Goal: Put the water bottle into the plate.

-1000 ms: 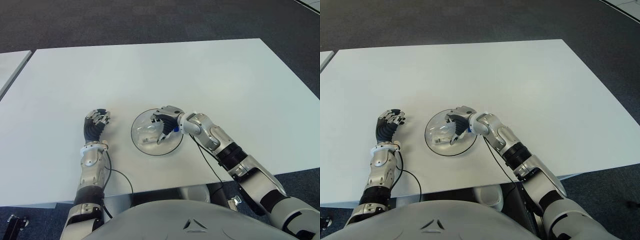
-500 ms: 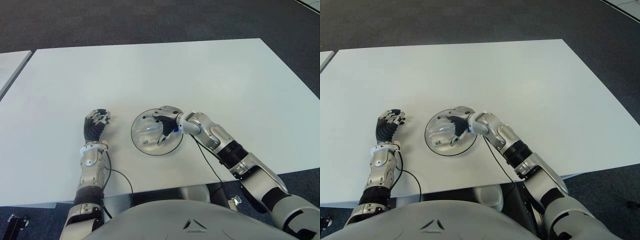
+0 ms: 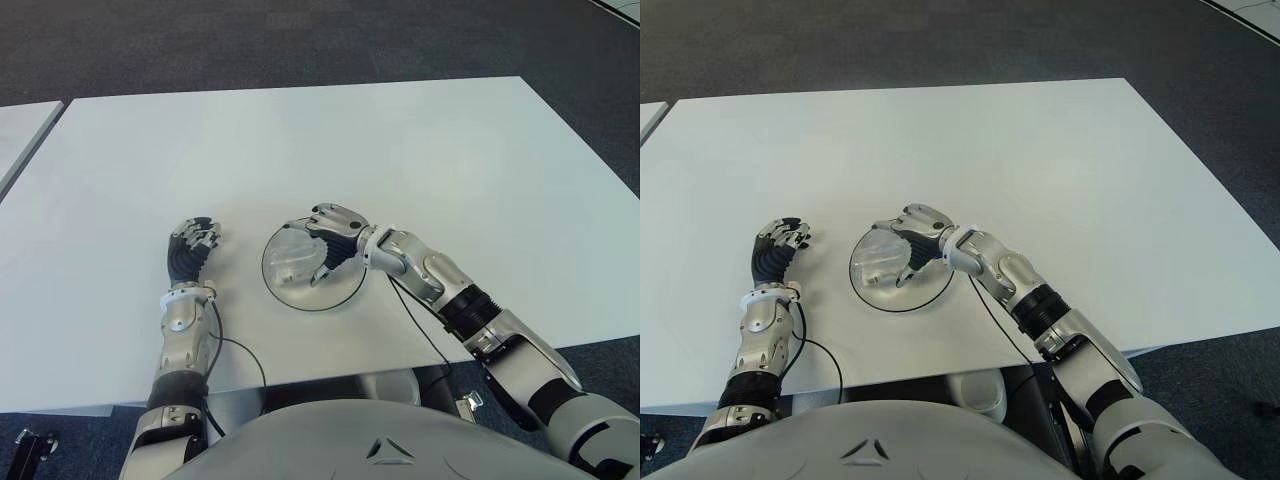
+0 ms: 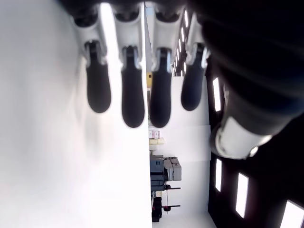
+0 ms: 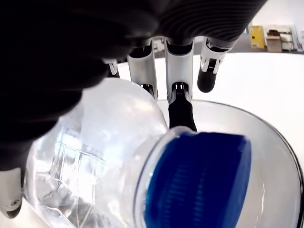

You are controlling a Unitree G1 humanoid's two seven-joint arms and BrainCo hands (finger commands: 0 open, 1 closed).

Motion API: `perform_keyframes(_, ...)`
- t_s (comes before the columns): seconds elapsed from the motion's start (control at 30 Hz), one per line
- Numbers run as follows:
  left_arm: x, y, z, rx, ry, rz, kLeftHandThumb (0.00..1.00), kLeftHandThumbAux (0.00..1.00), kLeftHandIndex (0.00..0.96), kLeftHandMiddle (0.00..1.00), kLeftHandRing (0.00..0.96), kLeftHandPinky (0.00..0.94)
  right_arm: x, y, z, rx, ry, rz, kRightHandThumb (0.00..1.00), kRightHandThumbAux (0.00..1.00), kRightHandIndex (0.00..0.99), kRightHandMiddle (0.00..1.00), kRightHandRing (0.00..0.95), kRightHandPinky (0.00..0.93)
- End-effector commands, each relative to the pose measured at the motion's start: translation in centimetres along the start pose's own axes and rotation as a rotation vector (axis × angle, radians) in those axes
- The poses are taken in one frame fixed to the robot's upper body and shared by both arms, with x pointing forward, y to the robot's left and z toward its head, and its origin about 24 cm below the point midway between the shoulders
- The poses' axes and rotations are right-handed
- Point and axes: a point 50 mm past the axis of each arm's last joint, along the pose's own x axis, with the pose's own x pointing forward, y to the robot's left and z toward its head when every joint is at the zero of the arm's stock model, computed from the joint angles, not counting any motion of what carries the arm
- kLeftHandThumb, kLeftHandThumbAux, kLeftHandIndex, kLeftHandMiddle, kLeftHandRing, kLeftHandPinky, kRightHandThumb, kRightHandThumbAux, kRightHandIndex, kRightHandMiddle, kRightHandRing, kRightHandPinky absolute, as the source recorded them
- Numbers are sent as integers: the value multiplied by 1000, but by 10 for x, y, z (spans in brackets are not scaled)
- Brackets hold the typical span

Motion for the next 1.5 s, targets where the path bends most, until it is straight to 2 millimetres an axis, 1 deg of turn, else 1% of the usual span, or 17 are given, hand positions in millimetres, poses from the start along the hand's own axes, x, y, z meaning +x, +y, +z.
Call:
perform_keyframes(0.03, -31, -2, -54, -24, 307, 19, 831, 683, 397, 482, 515, 504, 1, -2, 1, -17, -5, -128, 254, 520, 0, 0, 0, 0)
perform_keyframes(0.13, -31, -2, -54, -25, 306, 17, 832, 682, 399, 482, 518, 503, 1, -3, 1, -5, -1, -218, 233, 480, 0, 0, 0, 0)
perform_keyframes(0.2, -31, -2, -54, -20, 306, 16, 834, 681, 406, 478, 518, 498, 0, -3, 1, 3, 0, -275, 173, 452, 0, 0, 0, 0)
perform_keyframes(0.33, -31, -2, -54, -14, 307, 16, 835, 680, 413, 474, 514, 492, 1, -2, 0, -2, 1, -331, 113, 429, 0, 0, 0, 0)
perform_keyframes(0.5, -31, -4, -52, -9, 303, 22, 836, 680, 417, 470, 510, 498, 0, 0, -1, -59, 3, -452, 50, 389, 0, 0, 0, 0)
perform_keyframes(0.7, -31, -4, -52, -10, 306, 24, 837, 679, 422, 468, 510, 500, 1, 2, -2, -115, -7, -565, 49, 319, 0, 0, 0, 0)
perform_keyframes(0.87, -31, -4, -52, -13, 306, 23, 836, 680, 420, 468, 506, 494, 0, 3, -2, -159, -12, -723, 62, 257, 0, 0, 0, 0)
perform_keyframes(1.0, -32, -4, -53, -15, 308, 23, 836, 680, 420, 467, 504, 491, -2, 6, -2, -179, -41, -850, 46, 222, 0, 0, 0, 0)
perform_keyframes(1.1, -32, -3, -53, -18, 309, 25, 835, 680, 418, 468, 503, 492, -4, 10, -4, -200, -83, -943, 30, 223, 0, 0, 0, 0)
perform_keyframes(1.23, -32, -3, -53, -23, 309, 26, 834, 680, 413, 471, 503, 495, -5, 9, -4, -216, -130, -1037, 19, 243, 0, 0, 0, 0)
perform_keyframes(1.27, -32, -3, -53, -25, 309, 26, 834, 680, 412, 472, 503, 495, -6, 6, -3, -212, -151, -1113, 18, 246, 0, 0, 0, 0)
perform_keyframes(1.37, -32, -3, -53, -27, 305, 24, 834, 680, 410, 473, 503, 495, -9, -4, -2, -196, -179, -1298, 13, 312, 0, 0, 0, 0)
perform_keyframes(1.5, -32, -3, -53, -25, 302, 22, 833, 681, 409, 473, 501, 490, -10, -16, -3, -175, -167, -1389, 11, 396, 0, 0, 0, 0)
